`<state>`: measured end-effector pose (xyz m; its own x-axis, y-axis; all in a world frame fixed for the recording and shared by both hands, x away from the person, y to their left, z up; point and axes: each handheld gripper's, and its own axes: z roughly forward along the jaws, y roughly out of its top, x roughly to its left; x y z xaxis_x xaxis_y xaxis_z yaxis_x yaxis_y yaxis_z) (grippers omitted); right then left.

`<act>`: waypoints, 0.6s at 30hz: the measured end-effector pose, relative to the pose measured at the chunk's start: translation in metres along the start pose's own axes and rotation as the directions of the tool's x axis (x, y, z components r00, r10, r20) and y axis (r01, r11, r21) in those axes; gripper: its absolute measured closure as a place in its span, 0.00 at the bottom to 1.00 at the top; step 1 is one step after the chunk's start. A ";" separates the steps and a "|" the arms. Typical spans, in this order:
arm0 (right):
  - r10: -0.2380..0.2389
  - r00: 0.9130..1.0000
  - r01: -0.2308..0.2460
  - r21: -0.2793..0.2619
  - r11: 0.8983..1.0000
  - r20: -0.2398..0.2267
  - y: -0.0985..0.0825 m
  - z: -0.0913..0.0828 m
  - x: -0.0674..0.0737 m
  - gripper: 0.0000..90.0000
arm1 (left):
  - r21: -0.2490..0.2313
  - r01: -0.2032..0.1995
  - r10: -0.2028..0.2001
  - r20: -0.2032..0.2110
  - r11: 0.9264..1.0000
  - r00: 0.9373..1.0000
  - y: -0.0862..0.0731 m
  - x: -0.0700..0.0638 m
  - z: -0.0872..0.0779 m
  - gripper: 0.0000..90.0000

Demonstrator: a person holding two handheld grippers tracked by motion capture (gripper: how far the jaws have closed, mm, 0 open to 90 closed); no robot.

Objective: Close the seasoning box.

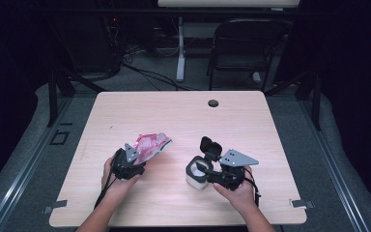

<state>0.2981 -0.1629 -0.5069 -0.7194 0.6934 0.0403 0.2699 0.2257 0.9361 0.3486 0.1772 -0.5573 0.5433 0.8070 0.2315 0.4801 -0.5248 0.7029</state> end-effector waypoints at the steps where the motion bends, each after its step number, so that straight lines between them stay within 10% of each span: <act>1: 0.000 1.000 0.000 0.000 1.000 0.000 0.000 0.000 0.000 0.55 | 0.000 -0.001 0.001 0.005 1.000 1.000 0.000 -0.001 0.000 0.44; 18: 0.002 1.000 -0.002 0.003 1.000 -0.001 -0.001 0.000 0.001 0.55 | 0.003 -0.066 0.065 0.066 0.998 0.996 -0.002 -0.018 -0.011 0.42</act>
<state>0.2974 -0.1622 -0.5076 -0.7195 0.6932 0.0421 0.2729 0.2264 0.9350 0.3308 0.1669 -0.5554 0.6175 0.7514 0.2323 0.4450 -0.5774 0.6845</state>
